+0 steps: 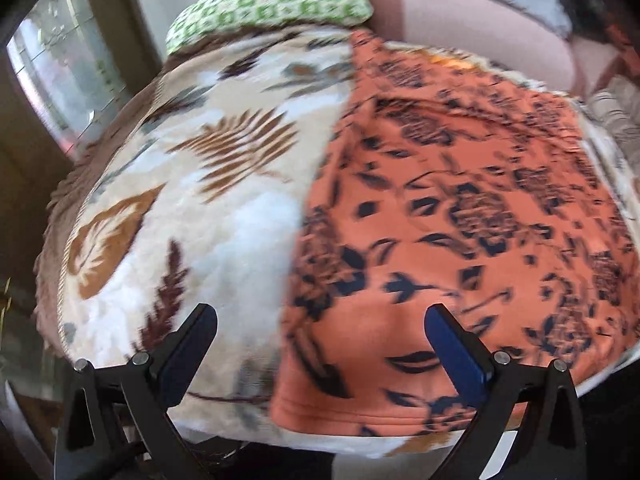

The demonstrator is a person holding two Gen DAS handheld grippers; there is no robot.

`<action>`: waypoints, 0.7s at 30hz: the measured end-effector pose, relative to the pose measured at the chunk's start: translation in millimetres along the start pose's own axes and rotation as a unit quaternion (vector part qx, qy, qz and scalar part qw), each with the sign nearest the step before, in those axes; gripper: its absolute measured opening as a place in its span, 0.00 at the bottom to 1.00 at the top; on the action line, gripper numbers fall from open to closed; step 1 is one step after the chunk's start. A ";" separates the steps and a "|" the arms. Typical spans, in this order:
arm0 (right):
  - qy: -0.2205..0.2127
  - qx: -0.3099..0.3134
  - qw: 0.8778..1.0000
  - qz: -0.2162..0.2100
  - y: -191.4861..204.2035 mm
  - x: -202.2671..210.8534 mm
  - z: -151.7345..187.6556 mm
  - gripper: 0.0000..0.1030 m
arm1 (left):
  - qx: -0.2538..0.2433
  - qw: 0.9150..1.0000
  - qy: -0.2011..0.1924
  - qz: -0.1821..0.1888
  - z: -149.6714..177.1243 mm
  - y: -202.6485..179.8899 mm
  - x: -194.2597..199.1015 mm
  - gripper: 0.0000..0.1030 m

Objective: Fold small clothes
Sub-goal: 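Lay the hem over the collar and smooth the folded blouse with both grippers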

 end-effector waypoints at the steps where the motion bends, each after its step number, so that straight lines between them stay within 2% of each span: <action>1: 0.012 -0.013 1.000 -0.001 -4.5 -6.2 -0.7 0.77 | 0.003 1.000 0.008 -0.005 0.7 3.5 -4.6 1.00; 4: 0.072 -0.057 0.996 0.005 -22.7 -41.2 3.4 0.75 | 0.022 0.998 0.052 0.001 6.0 13.7 -21.7 1.00; 6: 0.100 -0.070 0.993 0.001 -29.5 -60.2 12.1 0.75 | 0.023 0.998 0.058 0.005 7.1 17.3 -23.0 1.00; 8: 0.087 -0.054 0.995 0.006 -24.5 -55.6 15.2 0.74 | 0.023 0.999 0.049 0.001 7.2 22.2 -18.0 1.00; 11: 0.080 -0.054 0.995 -0.021 -20.8 -41.7 10.5 0.74 | 0.037 0.998 0.047 0.003 7.6 33.5 -12.9 1.00; 13: 0.060 -0.053 0.997 -0.015 -20.3 -27.7 4.3 0.74 | 0.054 0.998 0.043 0.008 6.5 45.6 -8.9 1.00; 21: 0.035 -0.064 0.997 0.000 -54.0 20.9 -12.7 0.74 | 0.073 0.997 0.025 0.005 -3.1 78.7 9.2 1.00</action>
Point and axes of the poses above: each gripper's, at about its wrist camera, not at the fingertips, and x roughly against the way its jaws point, y to its left, z to its underside, the point moved 1 cm from there along -x, roughly the way its jaws point, and after that the axes turned 3 degrees about -x, right-handed, at the moved point
